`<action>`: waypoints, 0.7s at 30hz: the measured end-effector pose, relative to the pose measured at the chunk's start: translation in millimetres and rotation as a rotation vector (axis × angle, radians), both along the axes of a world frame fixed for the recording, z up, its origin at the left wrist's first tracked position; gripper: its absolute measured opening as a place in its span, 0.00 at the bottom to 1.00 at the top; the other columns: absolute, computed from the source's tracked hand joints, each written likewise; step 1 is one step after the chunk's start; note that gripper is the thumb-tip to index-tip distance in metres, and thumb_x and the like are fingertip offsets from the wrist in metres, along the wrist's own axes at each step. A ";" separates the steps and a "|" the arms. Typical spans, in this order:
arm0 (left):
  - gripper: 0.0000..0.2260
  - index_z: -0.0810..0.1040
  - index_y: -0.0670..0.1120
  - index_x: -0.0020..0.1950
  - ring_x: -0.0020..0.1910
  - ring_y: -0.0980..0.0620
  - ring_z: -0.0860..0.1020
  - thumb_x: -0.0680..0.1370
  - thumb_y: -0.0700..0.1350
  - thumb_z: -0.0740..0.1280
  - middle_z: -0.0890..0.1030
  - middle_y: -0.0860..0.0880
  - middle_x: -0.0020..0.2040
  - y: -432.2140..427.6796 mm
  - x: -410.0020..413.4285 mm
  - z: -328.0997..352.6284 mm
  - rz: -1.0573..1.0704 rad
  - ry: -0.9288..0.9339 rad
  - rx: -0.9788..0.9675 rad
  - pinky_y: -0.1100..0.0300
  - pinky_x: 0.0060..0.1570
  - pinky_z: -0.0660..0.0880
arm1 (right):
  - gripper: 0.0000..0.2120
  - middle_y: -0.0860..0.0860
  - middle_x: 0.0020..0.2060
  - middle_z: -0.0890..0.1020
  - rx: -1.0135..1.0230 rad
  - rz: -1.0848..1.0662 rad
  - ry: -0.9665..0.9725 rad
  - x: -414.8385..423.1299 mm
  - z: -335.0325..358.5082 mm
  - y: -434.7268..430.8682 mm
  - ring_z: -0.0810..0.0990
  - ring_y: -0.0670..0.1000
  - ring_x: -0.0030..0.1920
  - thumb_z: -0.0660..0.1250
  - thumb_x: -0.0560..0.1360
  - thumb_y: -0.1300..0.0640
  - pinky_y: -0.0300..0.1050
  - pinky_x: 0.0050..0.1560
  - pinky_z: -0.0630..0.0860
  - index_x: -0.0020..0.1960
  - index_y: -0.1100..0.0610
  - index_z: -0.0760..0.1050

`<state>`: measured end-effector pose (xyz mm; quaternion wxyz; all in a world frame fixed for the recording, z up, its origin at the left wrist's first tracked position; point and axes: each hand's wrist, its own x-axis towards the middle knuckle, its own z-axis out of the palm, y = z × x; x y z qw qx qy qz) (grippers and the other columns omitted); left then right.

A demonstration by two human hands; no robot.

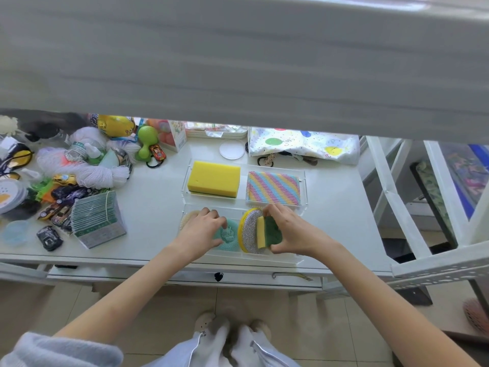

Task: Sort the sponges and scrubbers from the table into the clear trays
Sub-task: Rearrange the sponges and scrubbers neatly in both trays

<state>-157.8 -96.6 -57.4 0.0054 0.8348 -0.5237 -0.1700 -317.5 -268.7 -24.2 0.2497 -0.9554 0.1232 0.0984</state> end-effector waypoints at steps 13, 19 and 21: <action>0.17 0.73 0.50 0.63 0.65 0.47 0.69 0.76 0.50 0.67 0.75 0.48 0.64 2.1 3.1 -1.3 -0.029 -0.009 -0.010 0.53 0.64 0.68 | 0.25 0.48 0.51 0.68 0.025 -0.105 0.008 -11.8 -3.3 -7.5 0.69 0.51 0.50 0.74 0.66 0.59 0.41 0.45 0.73 0.56 0.54 0.64; 0.16 0.74 0.49 0.63 0.65 0.47 0.69 0.76 0.50 0.67 0.75 0.48 0.63 3.2 3.3 -1.2 -0.041 0.003 -0.016 0.54 0.63 0.68 | 0.25 0.49 0.56 0.69 0.020 -0.115 -0.001 -14.1 -6.5 -1.5 0.72 0.51 0.52 0.74 0.68 0.59 0.43 0.49 0.78 0.58 0.54 0.64; 0.16 0.74 0.49 0.63 0.65 0.47 0.69 0.76 0.50 0.68 0.75 0.47 0.63 4.1 3.6 -1.0 -0.040 0.015 -0.024 0.55 0.63 0.68 | 0.27 0.50 0.58 0.69 0.018 -0.124 0.018 -17.4 -5.4 -2.7 0.73 0.52 0.54 0.74 0.68 0.57 0.46 0.52 0.79 0.60 0.51 0.63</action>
